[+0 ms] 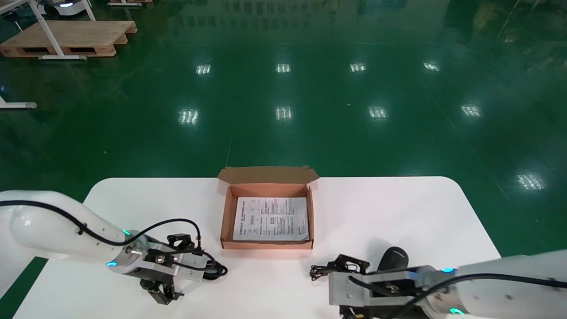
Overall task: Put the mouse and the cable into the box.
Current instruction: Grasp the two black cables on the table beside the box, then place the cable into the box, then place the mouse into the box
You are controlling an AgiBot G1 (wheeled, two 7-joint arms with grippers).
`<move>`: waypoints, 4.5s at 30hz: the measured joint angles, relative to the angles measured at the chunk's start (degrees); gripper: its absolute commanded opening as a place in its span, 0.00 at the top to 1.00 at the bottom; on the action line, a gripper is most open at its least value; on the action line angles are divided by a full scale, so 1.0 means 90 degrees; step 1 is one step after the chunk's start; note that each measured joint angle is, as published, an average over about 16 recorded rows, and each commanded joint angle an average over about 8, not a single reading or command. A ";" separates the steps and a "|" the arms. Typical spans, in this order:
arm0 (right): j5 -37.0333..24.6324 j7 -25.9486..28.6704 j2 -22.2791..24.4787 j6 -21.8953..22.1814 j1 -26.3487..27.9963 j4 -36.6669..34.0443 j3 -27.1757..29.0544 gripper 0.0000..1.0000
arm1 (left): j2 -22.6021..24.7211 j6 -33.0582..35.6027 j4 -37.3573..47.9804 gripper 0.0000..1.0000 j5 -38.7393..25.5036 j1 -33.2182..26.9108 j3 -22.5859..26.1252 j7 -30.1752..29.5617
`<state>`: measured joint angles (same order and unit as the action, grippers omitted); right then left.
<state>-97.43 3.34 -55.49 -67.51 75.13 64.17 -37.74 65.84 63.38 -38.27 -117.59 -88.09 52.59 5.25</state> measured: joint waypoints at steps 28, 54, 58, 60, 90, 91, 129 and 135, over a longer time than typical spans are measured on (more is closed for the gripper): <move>-0.0833 -0.1886 -0.1644 0.1213 0.0976 -0.3839 -0.0279 0.07 | -0.0004 0.0000 -0.0011 0.17 -0.0004 0.0004 0.0003 -0.0012; -0.1008 -0.1842 -0.1703 0.1393 0.1017 -0.4106 -0.0359 0.75 | -0.0006 0.0000 -0.0011 0.71 -0.0002 0.0007 0.0002 -0.0013; -0.1019 -0.1852 -0.1712 0.1410 0.1013 -0.4123 -0.0367 0.94 | -0.0006 0.0000 -0.0011 0.97 -0.0001 0.0007 0.0002 -0.0013; -0.1019 -0.1854 -0.1715 0.1413 0.1011 -0.4128 -0.0368 0.97 | -0.0007 -0.0001 -0.0011 1.00 -0.0001 0.0007 0.0002 -0.0013; -0.1031 -0.1849 -0.1706 0.1421 0.1002 -0.4102 -0.0368 1.00 | -0.0007 -0.0002 -0.0012 1.00 0.0000 0.0006 0.0001 -0.0013; -0.1031 -0.1849 -0.1706 0.1421 0.1002 -0.4101 -0.0368 1.00 | -0.0007 -0.0002 -0.0012 1.00 0.0000 0.0006 0.0001 -0.0013; -0.0776 -0.1221 -0.0929 0.1866 0.2892 -0.4353 0.0237 1.00 | 0.0406 -0.0371 -0.0249 1.00 0.0594 -0.1016 -0.0502 0.0379; -0.0628 -0.1193 -0.0848 0.2117 0.3580 -0.4626 0.0462 1.00 | 0.1007 -0.0613 0.0265 1.00 0.1121 -0.0965 -0.0666 0.0783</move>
<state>-103.08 -7.40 -63.12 -48.45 107.35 22.54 -33.58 74.91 57.86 -35.88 -107.49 -96.77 46.60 12.30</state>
